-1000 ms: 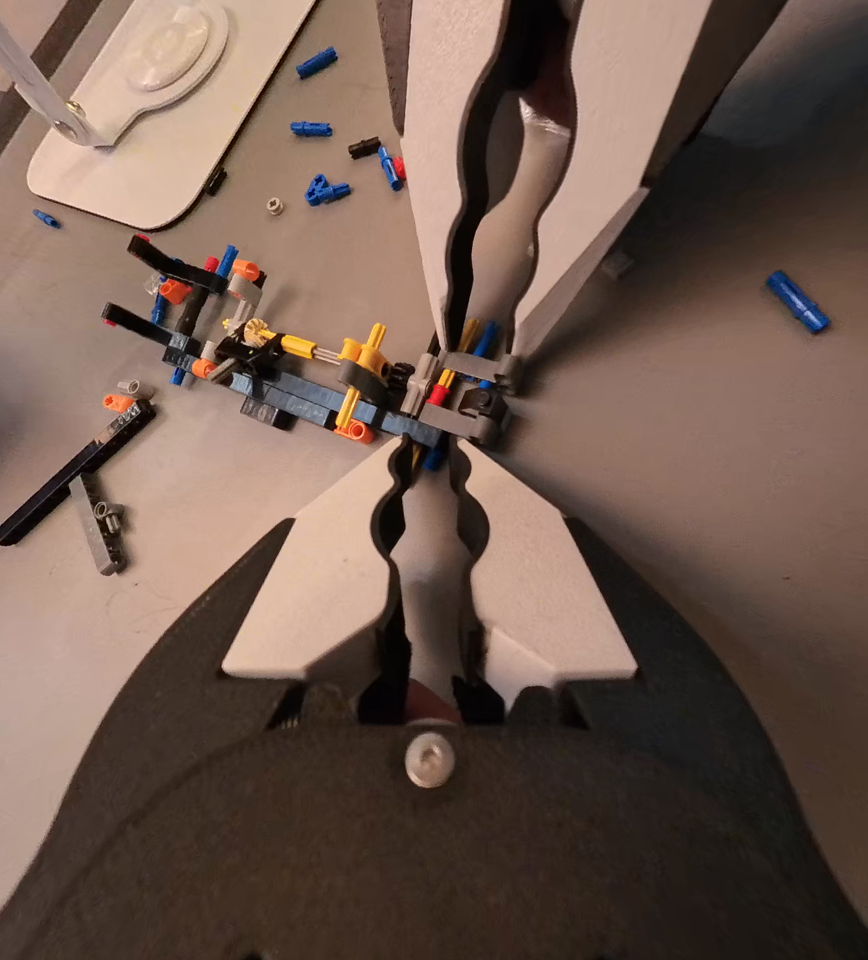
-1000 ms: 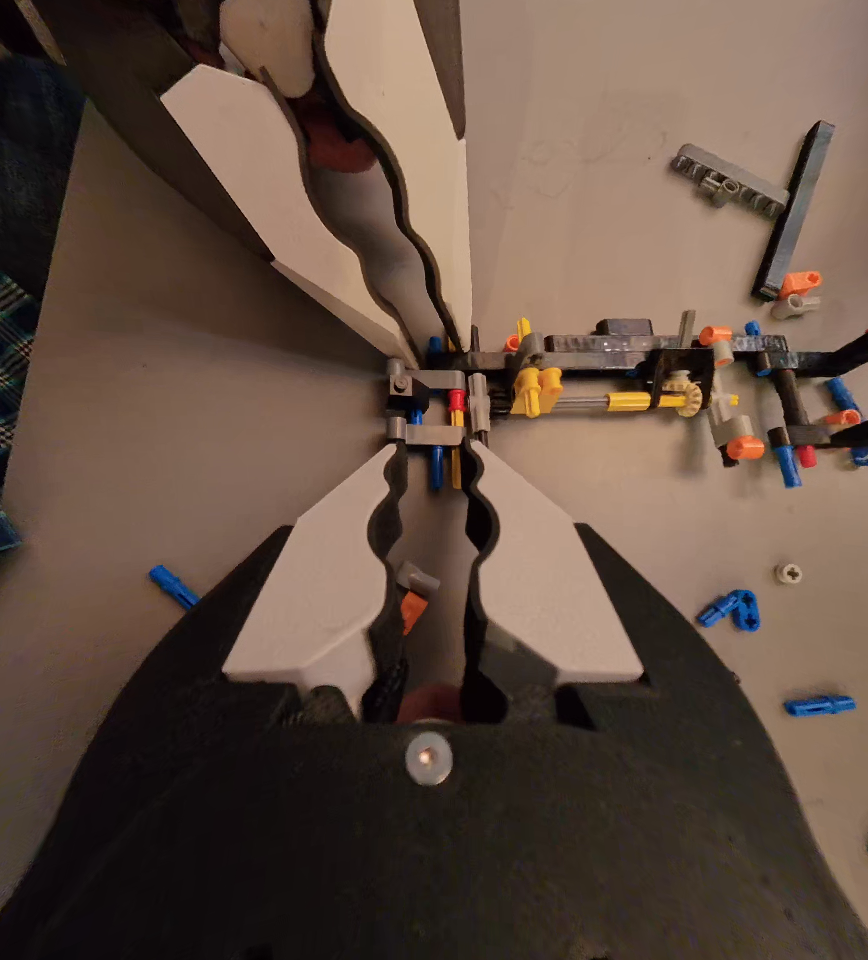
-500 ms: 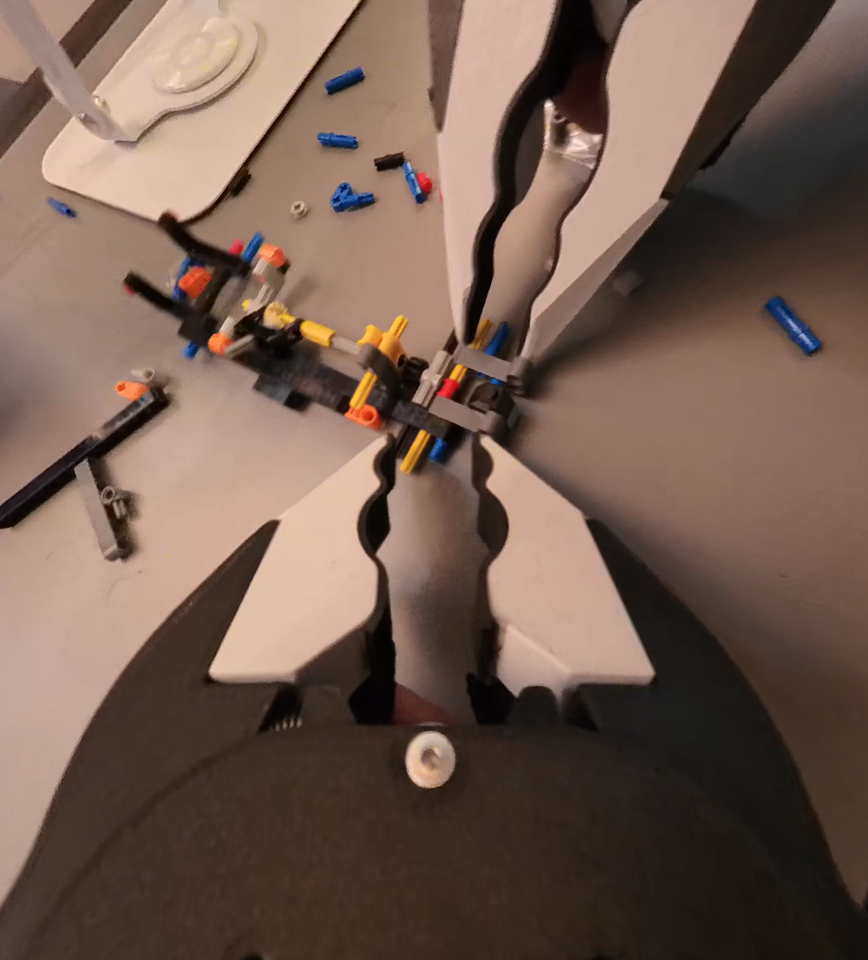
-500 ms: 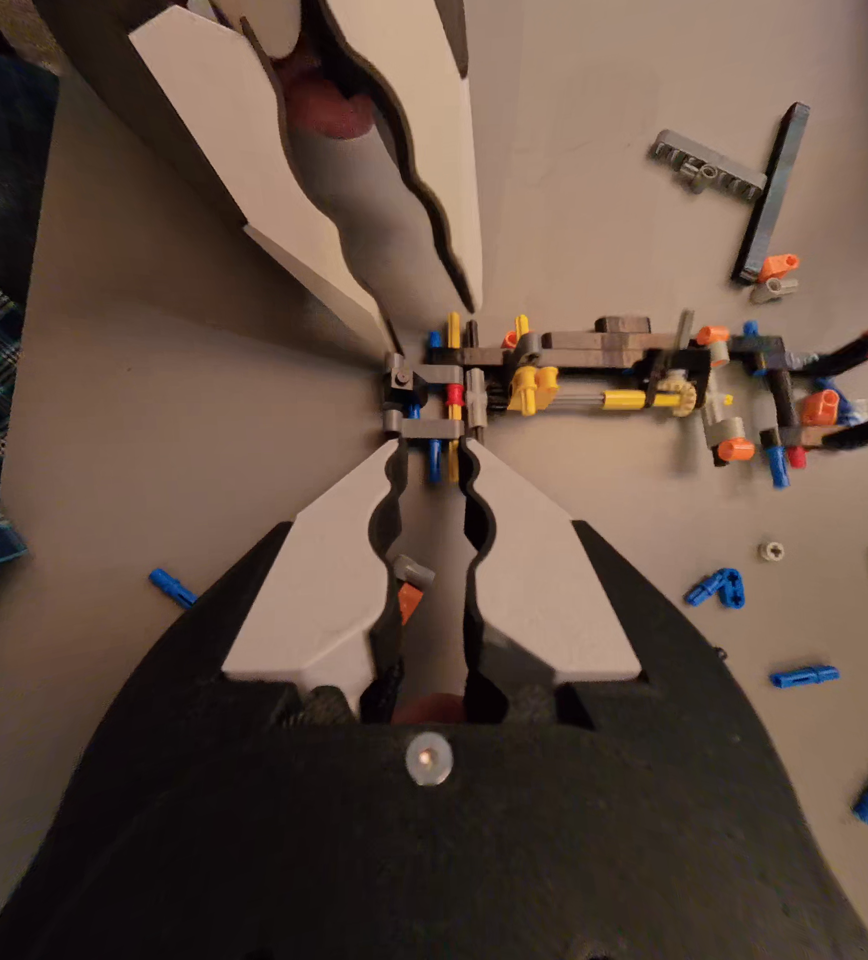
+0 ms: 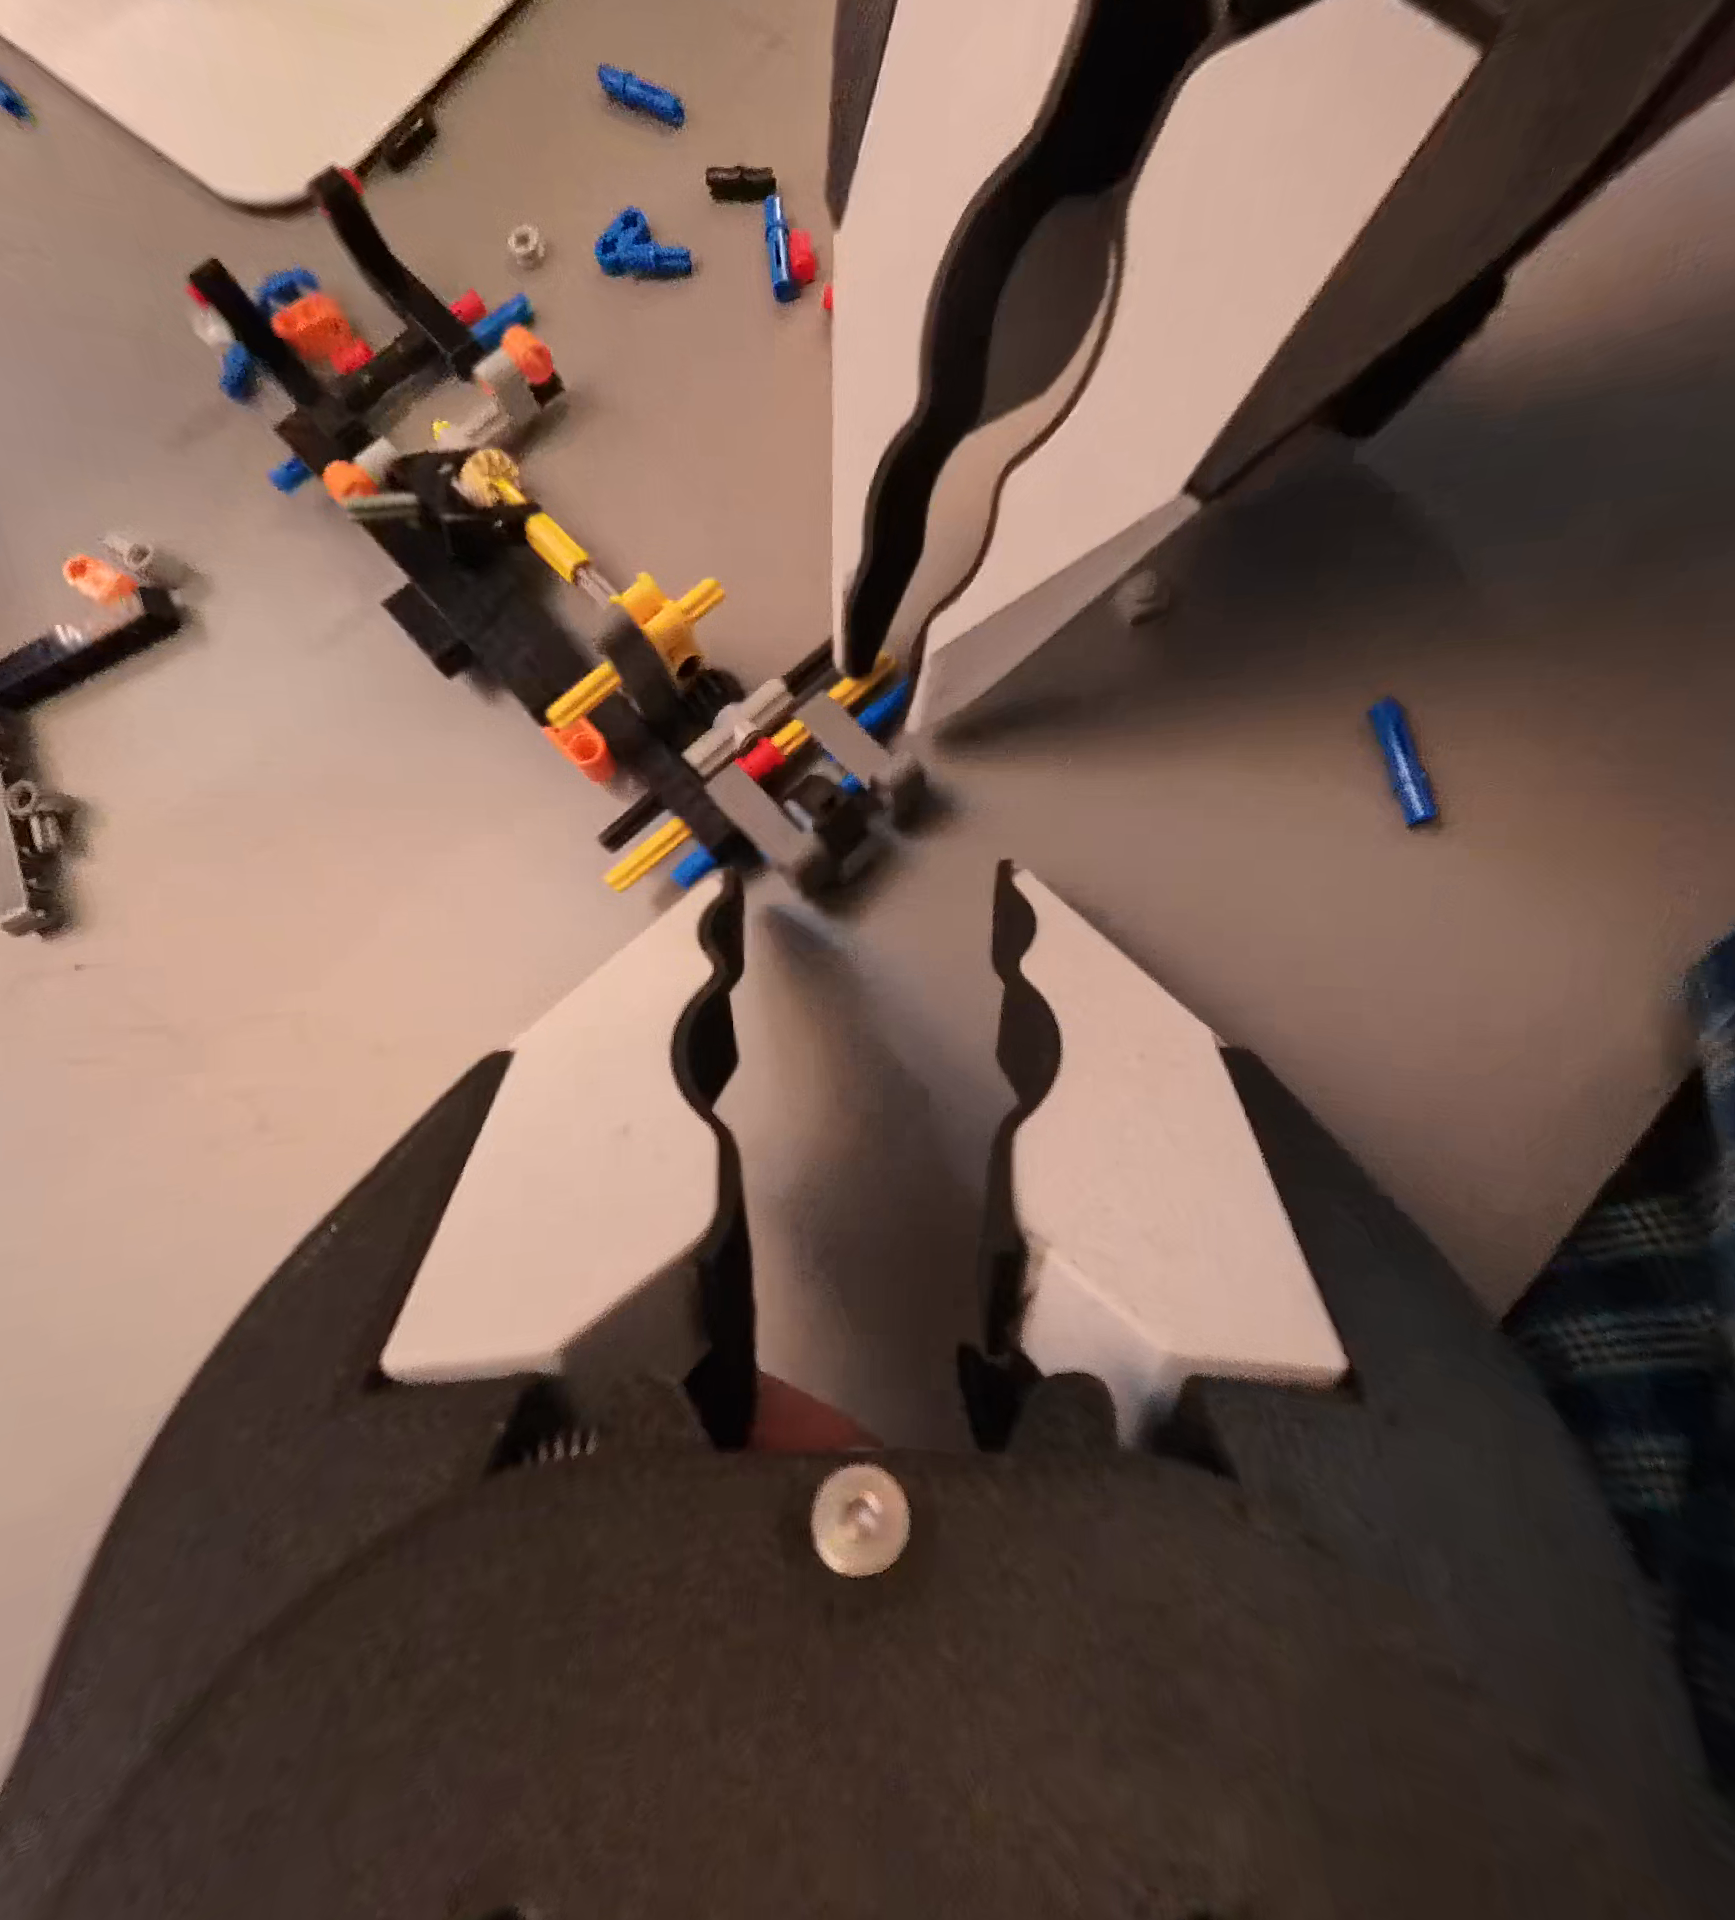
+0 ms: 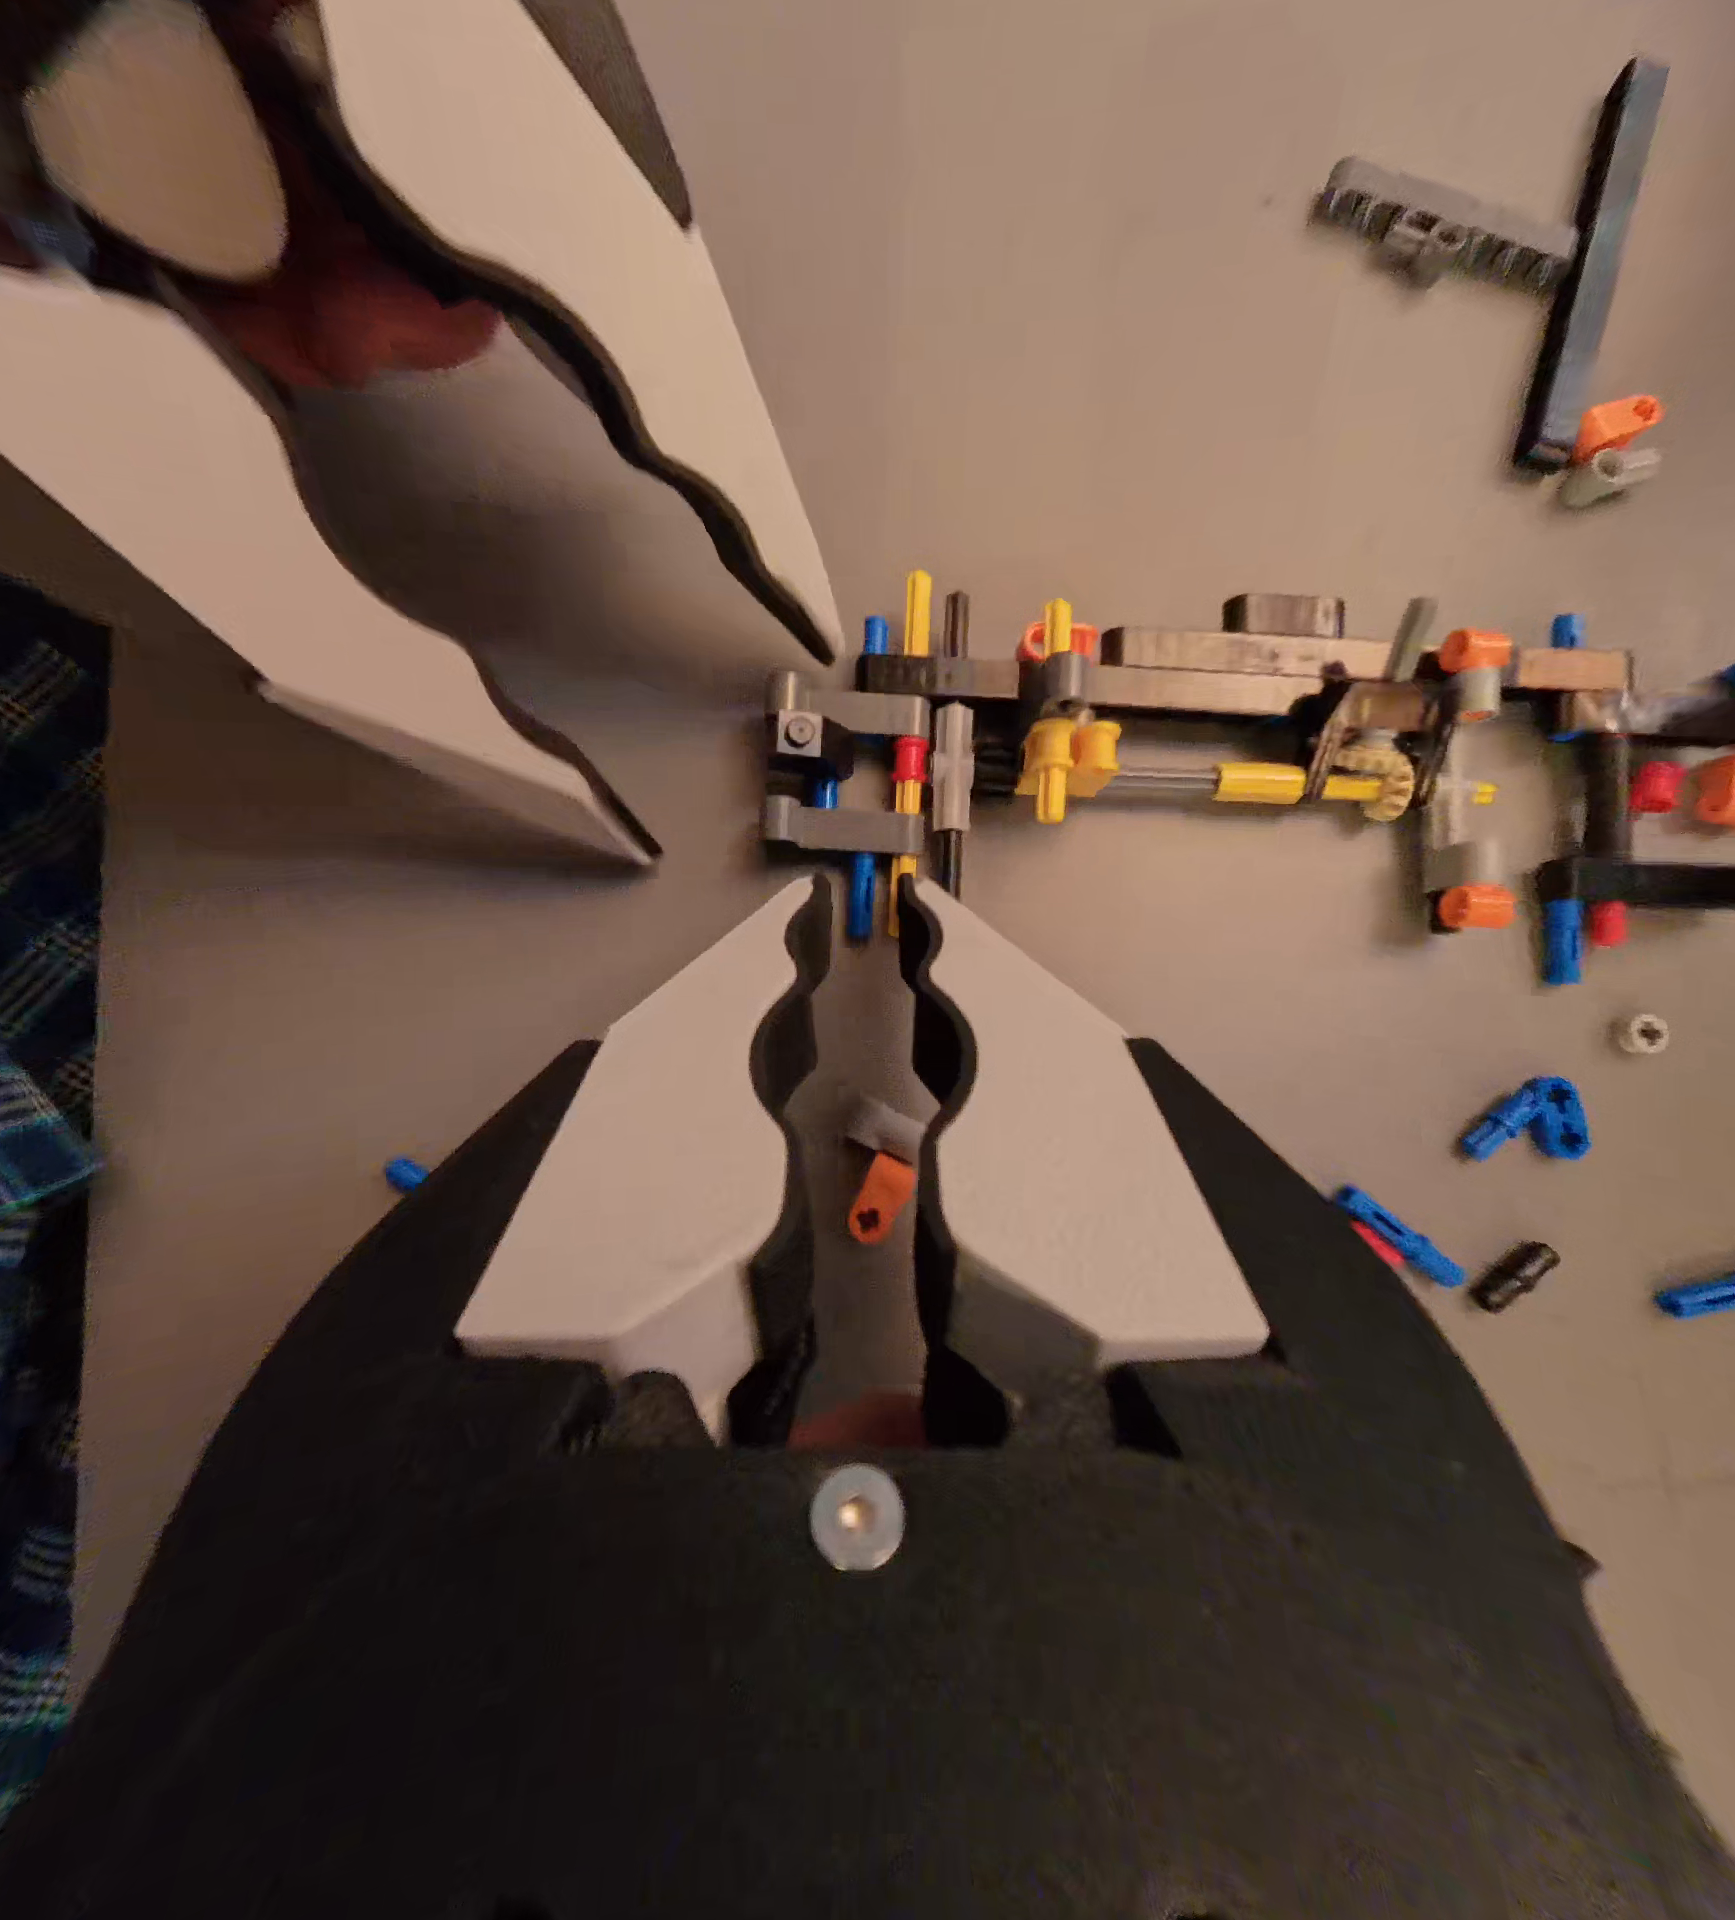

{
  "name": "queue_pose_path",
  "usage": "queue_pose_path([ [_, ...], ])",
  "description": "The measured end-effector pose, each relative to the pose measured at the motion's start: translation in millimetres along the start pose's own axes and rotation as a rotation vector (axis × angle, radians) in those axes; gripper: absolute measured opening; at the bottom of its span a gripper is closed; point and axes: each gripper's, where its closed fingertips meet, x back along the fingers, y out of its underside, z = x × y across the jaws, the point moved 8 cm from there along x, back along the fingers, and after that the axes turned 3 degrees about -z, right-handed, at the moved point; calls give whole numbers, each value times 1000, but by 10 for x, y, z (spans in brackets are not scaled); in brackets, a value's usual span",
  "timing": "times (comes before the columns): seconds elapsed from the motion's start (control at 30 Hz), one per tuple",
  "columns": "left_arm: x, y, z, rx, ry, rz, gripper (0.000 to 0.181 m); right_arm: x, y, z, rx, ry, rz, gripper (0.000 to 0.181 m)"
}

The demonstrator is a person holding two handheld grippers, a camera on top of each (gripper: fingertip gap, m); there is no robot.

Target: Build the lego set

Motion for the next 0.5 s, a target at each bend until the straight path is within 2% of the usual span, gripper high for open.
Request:
queue_pose_path([
  [0.2,-22,20,-45,101,-95,-17,54,-52,-139,-118,-40,-43,56,5],
  [0.27,5,47,-69,131,-134,-9,47,-10,-165,-101,-28,-50,68,8],
  [0.33,12,77,-71,126,-178,-8,37,92,-191,-22,29,-38,93,13],
  [0.5,-22,55,-63,140,-190,8,34,250,-275,264,305,-57,42,36],
])
